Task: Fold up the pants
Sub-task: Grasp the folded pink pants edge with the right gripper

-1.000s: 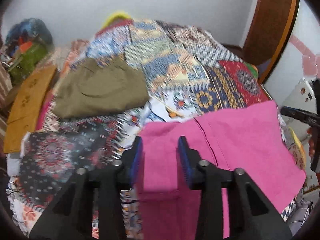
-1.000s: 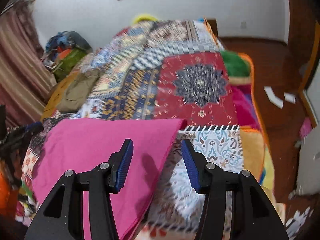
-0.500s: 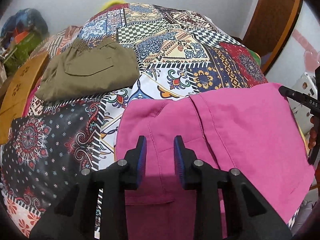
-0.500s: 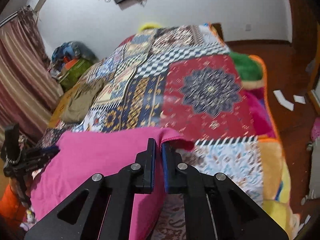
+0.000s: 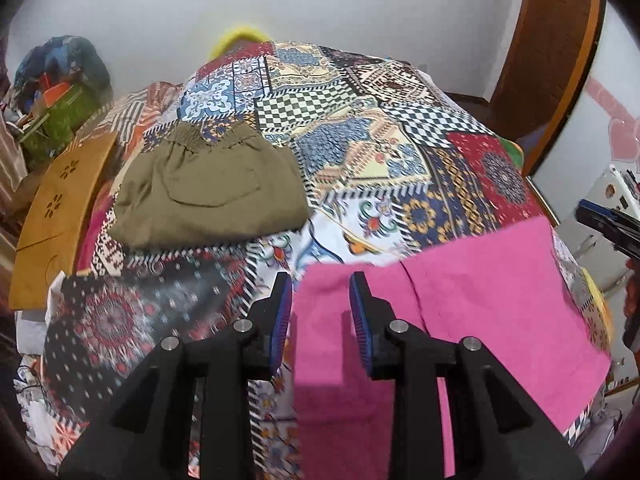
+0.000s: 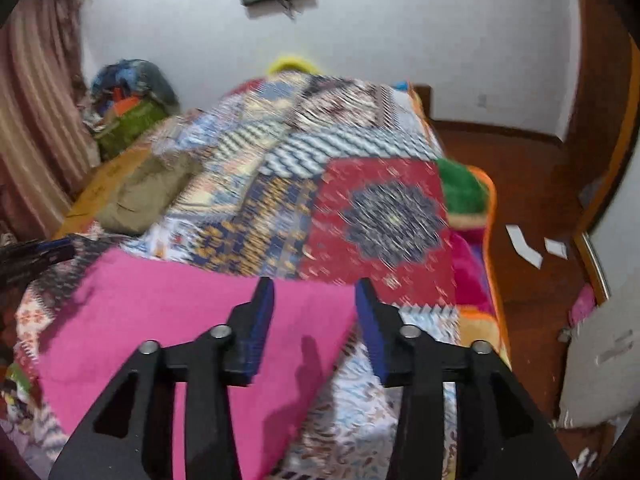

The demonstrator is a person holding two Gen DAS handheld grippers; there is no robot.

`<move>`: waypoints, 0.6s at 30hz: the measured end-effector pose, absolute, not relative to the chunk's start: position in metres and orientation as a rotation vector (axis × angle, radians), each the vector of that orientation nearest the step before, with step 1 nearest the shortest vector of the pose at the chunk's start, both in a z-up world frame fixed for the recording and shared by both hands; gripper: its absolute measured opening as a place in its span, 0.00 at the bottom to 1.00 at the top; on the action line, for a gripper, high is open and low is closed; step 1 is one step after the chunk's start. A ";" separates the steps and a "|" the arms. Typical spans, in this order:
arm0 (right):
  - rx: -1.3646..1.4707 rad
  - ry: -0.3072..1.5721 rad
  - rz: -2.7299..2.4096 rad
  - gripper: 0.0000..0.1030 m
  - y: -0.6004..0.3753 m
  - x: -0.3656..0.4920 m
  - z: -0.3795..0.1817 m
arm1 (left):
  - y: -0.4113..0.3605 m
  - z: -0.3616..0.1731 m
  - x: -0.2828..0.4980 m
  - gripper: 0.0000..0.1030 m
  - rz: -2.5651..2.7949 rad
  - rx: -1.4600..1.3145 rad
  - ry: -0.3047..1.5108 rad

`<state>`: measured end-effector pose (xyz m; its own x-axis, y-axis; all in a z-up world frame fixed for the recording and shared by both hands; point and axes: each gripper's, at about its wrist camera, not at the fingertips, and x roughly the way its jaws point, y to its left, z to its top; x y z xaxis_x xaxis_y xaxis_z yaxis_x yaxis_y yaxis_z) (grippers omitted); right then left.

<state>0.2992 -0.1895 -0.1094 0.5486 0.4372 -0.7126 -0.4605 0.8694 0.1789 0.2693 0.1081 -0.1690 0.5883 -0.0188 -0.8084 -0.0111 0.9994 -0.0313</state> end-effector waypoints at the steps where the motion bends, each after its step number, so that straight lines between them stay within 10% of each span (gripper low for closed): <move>1: -0.029 0.841 0.573 0.40 -0.181 0.301 -0.107 | 0.113 -0.172 0.279 0.29 -0.012 -0.044 0.957; 18: -0.093 0.988 0.742 0.40 -0.134 0.311 -0.175 | 0.127 -0.242 0.329 0.37 -0.206 -0.197 1.167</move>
<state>0.3115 -0.1340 -0.1753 0.3297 0.5255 -0.7844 -0.6064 0.7546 0.2506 0.3293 0.1274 -0.2422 0.3786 -0.2616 -0.8878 0.0583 0.9641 -0.2592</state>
